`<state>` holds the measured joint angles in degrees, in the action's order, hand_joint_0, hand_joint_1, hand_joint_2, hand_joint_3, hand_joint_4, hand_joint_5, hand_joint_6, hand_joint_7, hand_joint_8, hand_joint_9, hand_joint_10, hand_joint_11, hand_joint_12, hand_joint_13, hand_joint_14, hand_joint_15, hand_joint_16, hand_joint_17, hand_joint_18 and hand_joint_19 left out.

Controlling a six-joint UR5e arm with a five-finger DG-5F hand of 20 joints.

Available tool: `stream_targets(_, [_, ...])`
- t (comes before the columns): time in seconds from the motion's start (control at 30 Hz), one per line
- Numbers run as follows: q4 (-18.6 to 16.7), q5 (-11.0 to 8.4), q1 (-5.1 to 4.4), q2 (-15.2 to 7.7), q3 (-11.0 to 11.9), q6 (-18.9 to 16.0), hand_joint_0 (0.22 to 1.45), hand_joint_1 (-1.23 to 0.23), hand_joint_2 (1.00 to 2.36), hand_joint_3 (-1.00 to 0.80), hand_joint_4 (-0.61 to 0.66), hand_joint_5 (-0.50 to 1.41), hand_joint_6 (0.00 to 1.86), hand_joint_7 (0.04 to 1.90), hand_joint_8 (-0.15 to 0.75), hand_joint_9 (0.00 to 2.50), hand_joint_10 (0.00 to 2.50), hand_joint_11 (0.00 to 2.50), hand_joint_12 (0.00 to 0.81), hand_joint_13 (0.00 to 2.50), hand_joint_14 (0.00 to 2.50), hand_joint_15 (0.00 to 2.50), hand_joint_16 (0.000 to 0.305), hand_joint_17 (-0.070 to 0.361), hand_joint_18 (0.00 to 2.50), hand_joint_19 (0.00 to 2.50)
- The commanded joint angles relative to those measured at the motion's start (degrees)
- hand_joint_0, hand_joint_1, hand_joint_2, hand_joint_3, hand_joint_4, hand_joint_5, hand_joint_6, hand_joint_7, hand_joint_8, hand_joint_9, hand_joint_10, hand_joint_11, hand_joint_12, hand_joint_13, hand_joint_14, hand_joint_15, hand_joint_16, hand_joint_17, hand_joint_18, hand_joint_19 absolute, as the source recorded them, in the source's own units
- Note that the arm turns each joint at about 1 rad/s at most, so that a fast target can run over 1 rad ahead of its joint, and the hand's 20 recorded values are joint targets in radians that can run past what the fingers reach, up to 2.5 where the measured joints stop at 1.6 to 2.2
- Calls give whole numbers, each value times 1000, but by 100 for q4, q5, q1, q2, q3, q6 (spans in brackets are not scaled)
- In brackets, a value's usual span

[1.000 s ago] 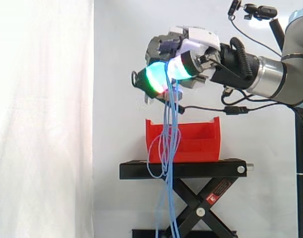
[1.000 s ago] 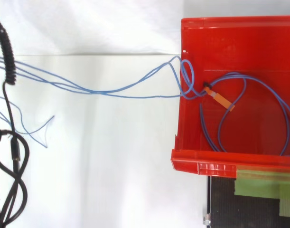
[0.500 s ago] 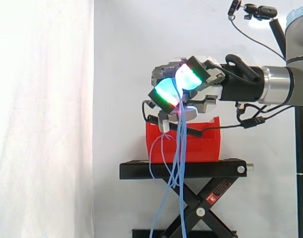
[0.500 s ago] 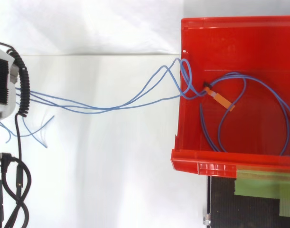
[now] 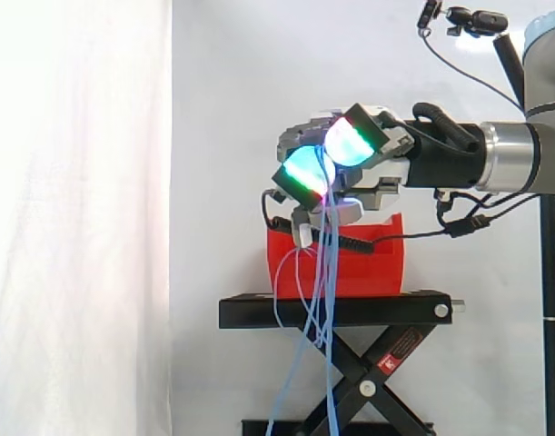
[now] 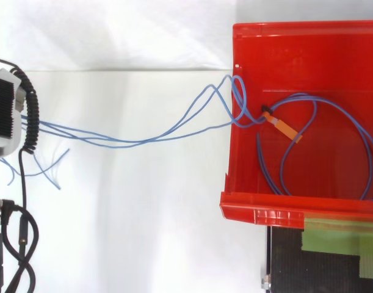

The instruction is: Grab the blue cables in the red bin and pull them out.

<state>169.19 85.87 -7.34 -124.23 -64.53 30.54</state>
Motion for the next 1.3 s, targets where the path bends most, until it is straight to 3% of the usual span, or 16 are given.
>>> stream_targets(0.0, [9,-9,5,-4,2,-79,830,-844,1000,-1000,71,607,735,560,202,1107,875,1676,321,1337,17,1439,52,117,796,767])
stream_targets(0.07, [44,-44,-4,-4,2,-202,812,-825,1000,-1000,76,610,729,559,203,1108,878,1661,328,1338,17,1432,52,118,799,766])
stream_targets(0.17, [299,-246,-13,-4,2,-545,787,-806,1000,-1000,84,623,689,567,213,1109,872,1650,333,1339,16,1435,53,120,805,755])
stream_targets(0.3, [449,-299,-30,-4,2,-712,750,-768,1000,-1000,101,640,643,570,222,1114,870,1641,339,1345,16,1423,55,124,817,754])
stream_targets(0.57, [510,-308,-48,-4,-7,-782,700,-725,1000,-1000,120,672,471,642,233,1128,875,1613,367,1355,15,1406,58,131,836,751])
stream_targets(1.0, [528,-361,-66,-4,-113,-985,630,-607,1000,-1000,174,787,332,723,272,1176,877,1602,404,1383,13,1377,64,145,871,733])
stream_targets(1.27, [642,-361,-66,-4,-104,-1064,633,-629,1000,-1000,173,857,306,758,267,1203,890,1620,402,1382,13,1374,64,145,867,734])
